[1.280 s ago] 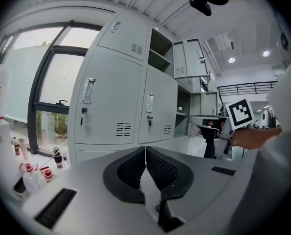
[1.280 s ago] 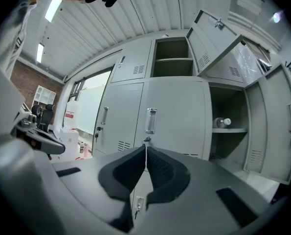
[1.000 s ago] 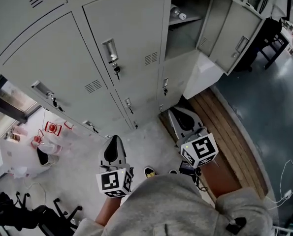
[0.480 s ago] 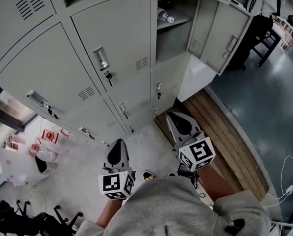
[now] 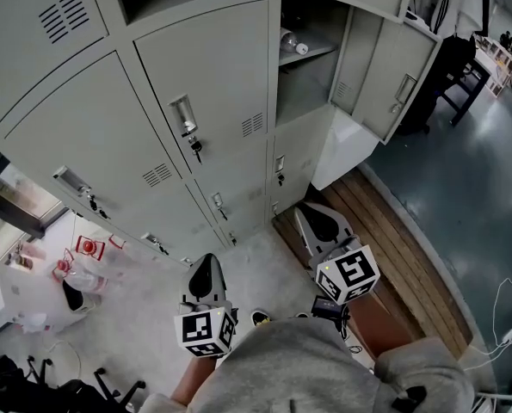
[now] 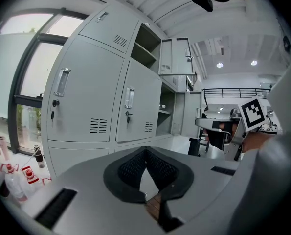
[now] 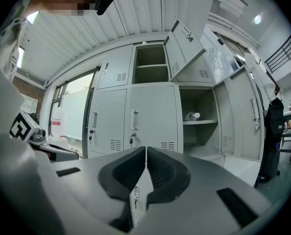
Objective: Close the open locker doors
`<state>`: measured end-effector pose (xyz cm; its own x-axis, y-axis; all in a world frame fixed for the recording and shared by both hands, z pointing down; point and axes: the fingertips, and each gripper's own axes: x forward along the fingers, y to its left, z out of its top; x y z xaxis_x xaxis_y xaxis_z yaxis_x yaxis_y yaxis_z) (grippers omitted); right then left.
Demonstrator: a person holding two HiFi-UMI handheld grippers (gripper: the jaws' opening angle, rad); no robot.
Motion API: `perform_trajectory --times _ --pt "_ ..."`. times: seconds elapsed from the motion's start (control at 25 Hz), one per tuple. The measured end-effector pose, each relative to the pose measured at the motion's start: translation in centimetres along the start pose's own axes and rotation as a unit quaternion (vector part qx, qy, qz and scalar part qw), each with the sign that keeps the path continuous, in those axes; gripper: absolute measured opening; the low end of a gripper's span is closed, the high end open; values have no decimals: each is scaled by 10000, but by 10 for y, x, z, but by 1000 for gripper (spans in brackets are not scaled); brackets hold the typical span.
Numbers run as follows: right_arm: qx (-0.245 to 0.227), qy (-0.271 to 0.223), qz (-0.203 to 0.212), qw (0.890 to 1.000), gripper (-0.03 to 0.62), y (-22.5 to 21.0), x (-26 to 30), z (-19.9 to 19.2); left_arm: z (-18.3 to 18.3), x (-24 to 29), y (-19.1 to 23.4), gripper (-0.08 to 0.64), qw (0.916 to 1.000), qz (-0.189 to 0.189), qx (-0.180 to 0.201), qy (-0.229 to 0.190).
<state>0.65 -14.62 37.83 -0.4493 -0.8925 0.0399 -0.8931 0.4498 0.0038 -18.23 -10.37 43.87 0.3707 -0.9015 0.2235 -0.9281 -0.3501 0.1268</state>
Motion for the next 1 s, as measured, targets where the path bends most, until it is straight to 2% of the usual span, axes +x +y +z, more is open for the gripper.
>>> perform_trajectory --times 0.36,0.72,1.0 --pt "-209 -110 -207 9995 34 -18 1 18 -2 10 1 9 9999 -109 9 73" --pt "-686 -548 -453 9951 34 -74 -6 93 12 22 -9 9 9998 -59 115 165" --pt "-856 -1083 -352 9898 35 -122 0 156 25 41 -20 11 9996 103 193 169"
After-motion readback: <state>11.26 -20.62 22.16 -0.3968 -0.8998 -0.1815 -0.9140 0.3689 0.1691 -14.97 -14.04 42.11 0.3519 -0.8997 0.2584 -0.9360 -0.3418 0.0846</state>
